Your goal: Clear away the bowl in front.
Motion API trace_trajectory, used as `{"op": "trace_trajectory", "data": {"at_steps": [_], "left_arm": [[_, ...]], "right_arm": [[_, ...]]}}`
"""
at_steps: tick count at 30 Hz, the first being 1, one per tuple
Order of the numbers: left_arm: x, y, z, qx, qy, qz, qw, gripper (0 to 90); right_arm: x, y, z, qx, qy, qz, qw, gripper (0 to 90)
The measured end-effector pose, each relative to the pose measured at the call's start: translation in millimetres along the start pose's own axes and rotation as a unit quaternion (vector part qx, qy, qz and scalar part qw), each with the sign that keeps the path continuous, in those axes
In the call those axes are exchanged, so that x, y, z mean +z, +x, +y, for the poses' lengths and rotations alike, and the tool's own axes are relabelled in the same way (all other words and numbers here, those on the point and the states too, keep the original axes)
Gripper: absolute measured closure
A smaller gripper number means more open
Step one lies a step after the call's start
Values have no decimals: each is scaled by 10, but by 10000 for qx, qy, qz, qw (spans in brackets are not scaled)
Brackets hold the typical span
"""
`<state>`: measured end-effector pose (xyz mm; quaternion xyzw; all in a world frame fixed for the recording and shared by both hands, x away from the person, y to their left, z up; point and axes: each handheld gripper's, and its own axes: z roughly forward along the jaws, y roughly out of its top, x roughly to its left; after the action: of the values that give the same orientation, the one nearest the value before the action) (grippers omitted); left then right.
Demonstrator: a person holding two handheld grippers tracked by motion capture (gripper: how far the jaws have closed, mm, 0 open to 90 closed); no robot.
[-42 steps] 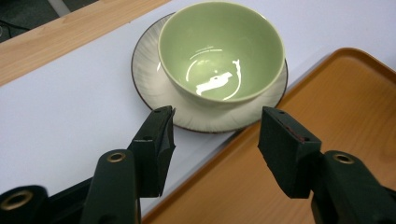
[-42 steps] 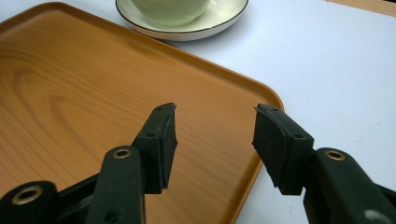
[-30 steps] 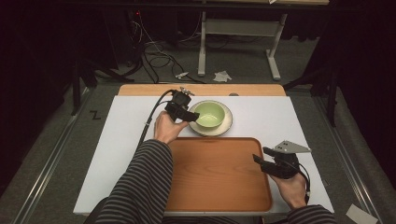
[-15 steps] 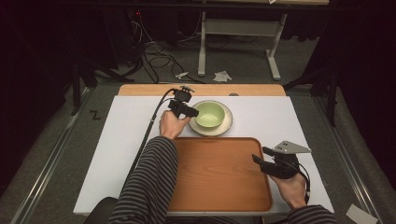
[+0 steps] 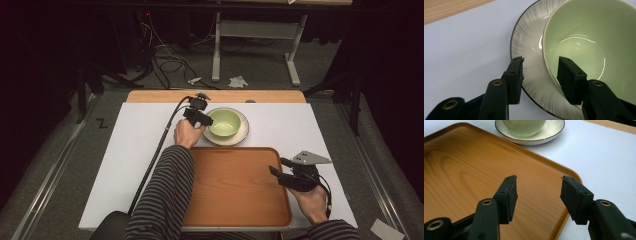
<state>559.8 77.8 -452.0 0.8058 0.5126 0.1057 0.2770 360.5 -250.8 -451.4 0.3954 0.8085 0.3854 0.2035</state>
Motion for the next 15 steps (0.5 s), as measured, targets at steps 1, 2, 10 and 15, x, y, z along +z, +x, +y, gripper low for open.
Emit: {"op": "trace_trajectory", "data": {"at_steps": [1,2,10,15], "left_arm": [[12,-14,10,10,16,11,10000,582],[25,-29,18,38,27,42,10000,598],[131,-68,38,-50,182,77,9998,702],[162,-67,40,-100,261,-14,9996,754]], "right_arm": [[-1,0,-2,38,-7,-1,10000,487],[-3,-4,-3,46,-3,-7,10000,487],[-7,14,-6,15,13,-15,10000,487],[-4,8,-7,20,17,-18,10000,487]]}}
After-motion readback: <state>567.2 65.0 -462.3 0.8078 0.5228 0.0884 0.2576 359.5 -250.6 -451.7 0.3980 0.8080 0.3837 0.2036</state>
